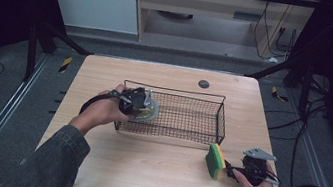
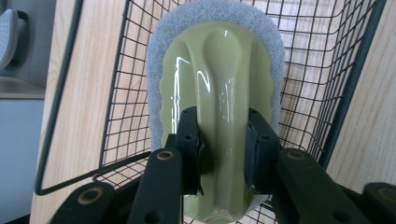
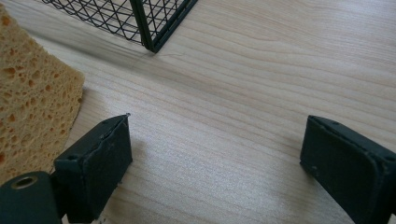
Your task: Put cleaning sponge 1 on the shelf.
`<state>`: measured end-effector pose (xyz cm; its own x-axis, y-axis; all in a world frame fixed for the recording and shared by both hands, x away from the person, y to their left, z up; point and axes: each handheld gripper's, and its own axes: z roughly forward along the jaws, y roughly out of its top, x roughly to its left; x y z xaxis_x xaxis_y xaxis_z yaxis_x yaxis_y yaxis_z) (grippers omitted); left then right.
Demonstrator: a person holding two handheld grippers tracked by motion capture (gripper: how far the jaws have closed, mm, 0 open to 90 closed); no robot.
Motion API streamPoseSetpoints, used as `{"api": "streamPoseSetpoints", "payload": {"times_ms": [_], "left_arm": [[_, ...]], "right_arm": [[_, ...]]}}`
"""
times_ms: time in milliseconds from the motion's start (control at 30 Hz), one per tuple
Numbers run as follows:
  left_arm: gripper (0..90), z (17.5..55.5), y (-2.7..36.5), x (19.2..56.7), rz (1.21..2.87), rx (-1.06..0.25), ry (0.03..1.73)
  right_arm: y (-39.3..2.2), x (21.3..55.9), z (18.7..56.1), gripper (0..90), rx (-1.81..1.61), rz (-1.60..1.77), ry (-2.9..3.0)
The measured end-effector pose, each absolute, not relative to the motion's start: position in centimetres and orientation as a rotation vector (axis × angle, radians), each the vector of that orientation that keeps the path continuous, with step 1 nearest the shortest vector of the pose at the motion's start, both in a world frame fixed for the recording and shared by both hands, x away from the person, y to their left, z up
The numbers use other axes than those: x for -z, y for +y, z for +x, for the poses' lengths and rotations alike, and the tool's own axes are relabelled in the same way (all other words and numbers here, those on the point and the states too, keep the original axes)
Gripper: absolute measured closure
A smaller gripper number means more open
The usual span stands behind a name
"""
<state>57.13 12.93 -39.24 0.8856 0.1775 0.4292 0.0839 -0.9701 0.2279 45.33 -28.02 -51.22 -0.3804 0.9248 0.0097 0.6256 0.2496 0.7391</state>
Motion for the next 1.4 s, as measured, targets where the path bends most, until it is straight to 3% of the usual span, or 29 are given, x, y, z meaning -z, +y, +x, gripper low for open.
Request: {"api": "streamPoseSetpoints", "payload": {"times_ms": [1400], "left_arm": [[69.1, 58.7, 12.8, 41.5, 2.894, -0.491, 0.269]], "right_arm": [[-28.0, 51.2, 45.3, 9.1, -0.935, 1.412, 2.098]]}}
